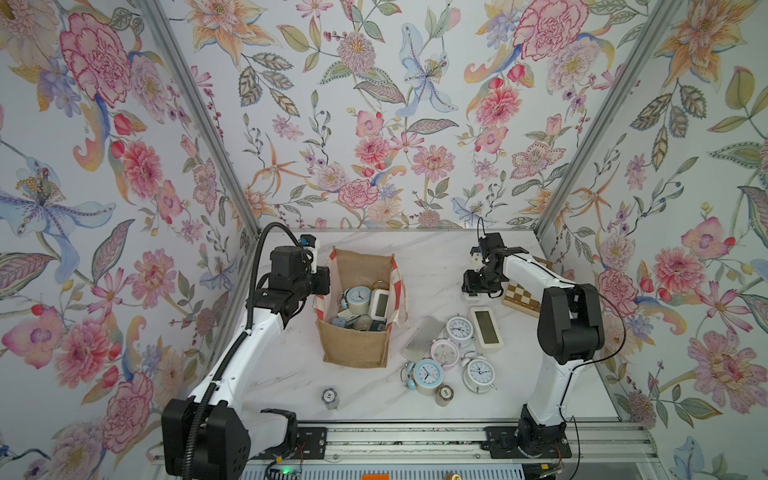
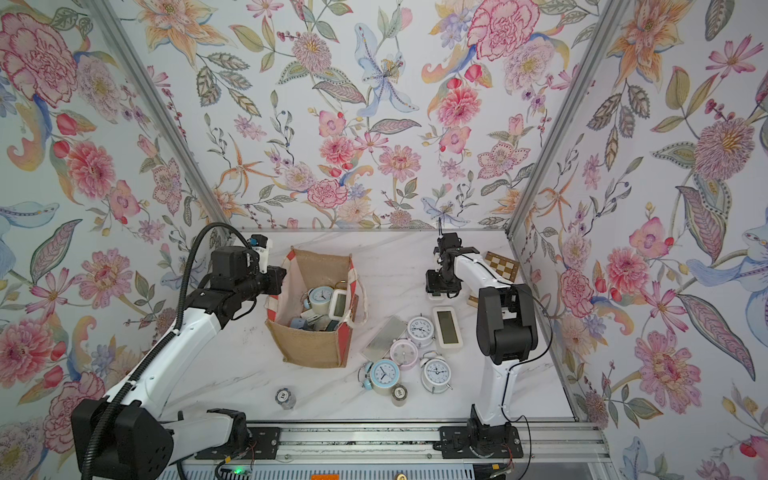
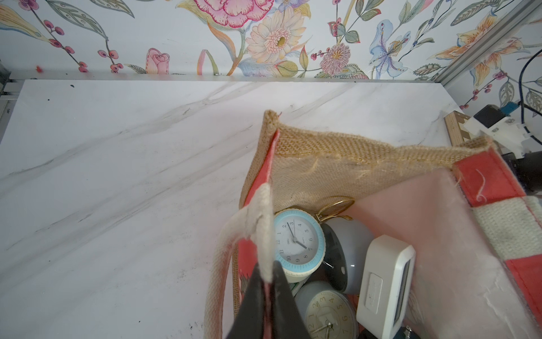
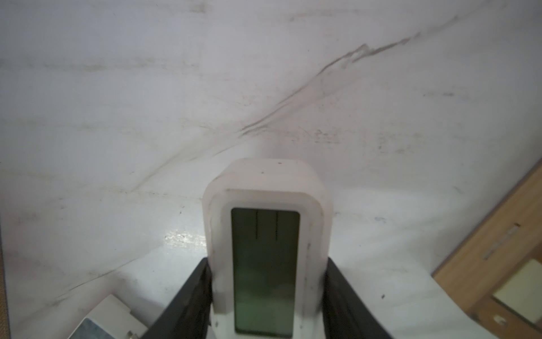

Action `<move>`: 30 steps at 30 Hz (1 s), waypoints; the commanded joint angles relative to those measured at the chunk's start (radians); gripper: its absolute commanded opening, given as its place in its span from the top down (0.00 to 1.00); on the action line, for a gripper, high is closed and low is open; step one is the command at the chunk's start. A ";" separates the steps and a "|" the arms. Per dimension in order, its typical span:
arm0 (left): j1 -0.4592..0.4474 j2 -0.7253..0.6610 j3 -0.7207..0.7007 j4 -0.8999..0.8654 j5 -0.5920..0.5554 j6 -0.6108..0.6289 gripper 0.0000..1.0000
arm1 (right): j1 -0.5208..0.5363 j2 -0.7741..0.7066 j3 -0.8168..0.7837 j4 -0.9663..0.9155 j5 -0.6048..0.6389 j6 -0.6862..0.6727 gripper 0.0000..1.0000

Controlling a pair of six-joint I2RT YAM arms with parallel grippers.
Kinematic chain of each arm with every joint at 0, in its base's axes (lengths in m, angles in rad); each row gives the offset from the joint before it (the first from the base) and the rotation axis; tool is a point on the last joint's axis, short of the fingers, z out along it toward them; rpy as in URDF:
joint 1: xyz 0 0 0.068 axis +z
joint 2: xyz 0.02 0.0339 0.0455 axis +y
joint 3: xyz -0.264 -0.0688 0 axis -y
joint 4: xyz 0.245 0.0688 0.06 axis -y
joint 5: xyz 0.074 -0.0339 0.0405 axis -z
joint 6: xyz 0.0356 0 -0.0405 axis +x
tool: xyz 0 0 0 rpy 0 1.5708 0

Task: Put the alarm clock into the canvas bag
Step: Pick up the alarm from the center of the board, then place the alarm at the canvas bag.

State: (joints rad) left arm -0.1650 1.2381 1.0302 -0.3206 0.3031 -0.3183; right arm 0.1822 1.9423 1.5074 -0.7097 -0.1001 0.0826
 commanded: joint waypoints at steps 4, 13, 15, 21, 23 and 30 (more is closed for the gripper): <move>-0.007 -0.019 0.014 -0.020 0.001 0.005 0.92 | 0.044 -0.099 0.114 -0.070 0.001 0.003 0.52; -0.006 -0.026 0.013 -0.019 0.001 0.005 0.92 | 0.112 -0.169 0.260 -0.075 -0.132 0.094 0.54; -0.007 -0.029 0.011 -0.017 0.000 0.005 0.92 | 0.145 -0.176 0.300 -0.071 -0.153 0.121 0.54; -0.007 -0.037 0.003 -0.009 0.002 0.002 0.92 | 0.252 -0.209 0.342 0.007 -0.209 0.247 0.56; -0.007 -0.041 -0.001 -0.005 0.004 -0.001 0.92 | 0.292 -0.233 0.319 0.090 -0.241 0.305 0.56; -0.008 -0.043 -0.007 0.005 0.011 -0.002 0.93 | 0.424 -0.295 0.159 0.440 -0.325 0.565 0.60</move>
State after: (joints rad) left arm -0.1650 1.2228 1.0279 -0.3309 0.3038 -0.3191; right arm 0.5762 1.6714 1.7084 -0.4679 -0.3695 0.5026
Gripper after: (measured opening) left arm 0.075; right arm 0.534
